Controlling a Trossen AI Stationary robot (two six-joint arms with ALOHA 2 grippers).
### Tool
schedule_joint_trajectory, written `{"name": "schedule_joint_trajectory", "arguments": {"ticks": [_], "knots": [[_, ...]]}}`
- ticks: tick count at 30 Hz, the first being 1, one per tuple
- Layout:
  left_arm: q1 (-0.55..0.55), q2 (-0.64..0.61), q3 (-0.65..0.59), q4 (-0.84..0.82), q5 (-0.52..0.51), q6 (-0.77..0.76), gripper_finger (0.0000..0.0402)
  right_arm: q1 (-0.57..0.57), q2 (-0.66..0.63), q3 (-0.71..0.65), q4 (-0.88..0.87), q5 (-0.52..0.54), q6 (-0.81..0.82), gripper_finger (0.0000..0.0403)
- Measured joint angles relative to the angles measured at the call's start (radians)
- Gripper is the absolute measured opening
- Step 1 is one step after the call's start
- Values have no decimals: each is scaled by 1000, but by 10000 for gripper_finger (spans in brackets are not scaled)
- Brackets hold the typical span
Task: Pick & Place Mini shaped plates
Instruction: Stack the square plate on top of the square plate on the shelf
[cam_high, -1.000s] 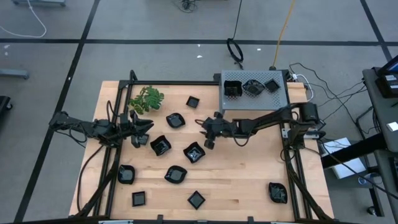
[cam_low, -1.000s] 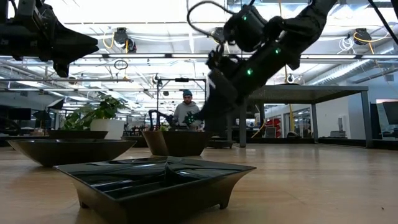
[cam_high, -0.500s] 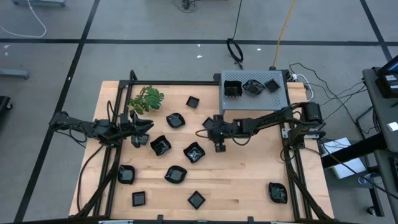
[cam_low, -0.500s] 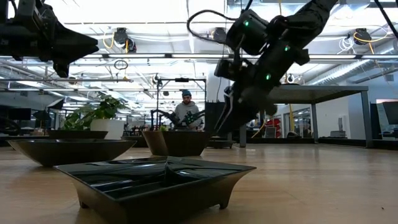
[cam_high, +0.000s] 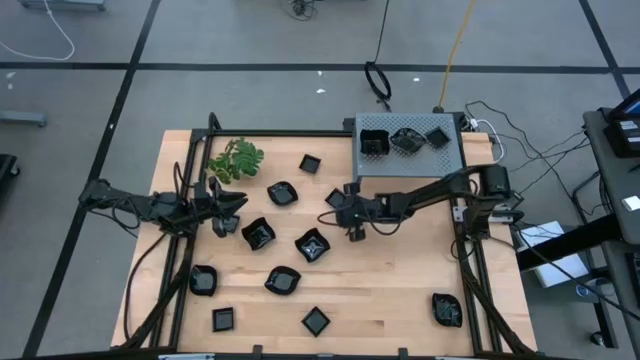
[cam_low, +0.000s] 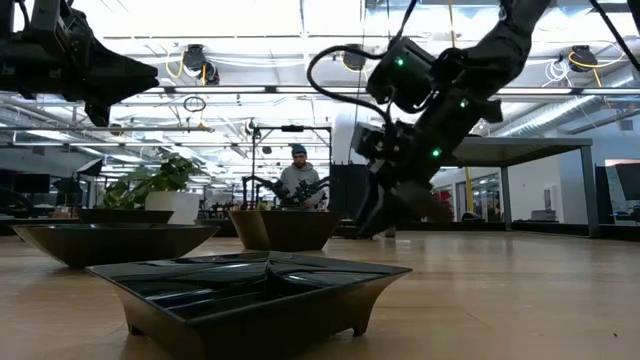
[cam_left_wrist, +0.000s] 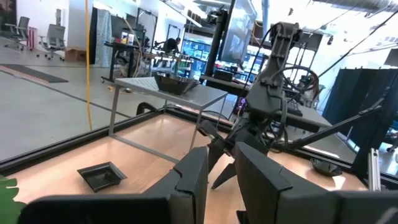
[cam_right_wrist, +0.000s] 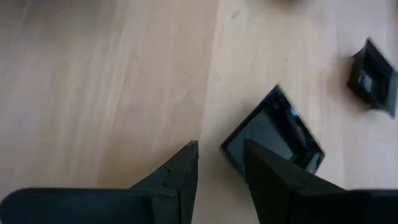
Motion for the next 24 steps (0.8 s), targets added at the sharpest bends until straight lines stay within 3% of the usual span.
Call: {"name": "schedule_joint_trajectory", "arguments": {"ticks": [6,15,24], "knots": [[0,0,0,1,0,0,86,4,46,2,52,113,-3,119],[0,0,0,1,0,0,86,10,81,4,63,130,-5,116],[0,0,0,1,0,0,86,23,84,3,57,127,120,46]]}}
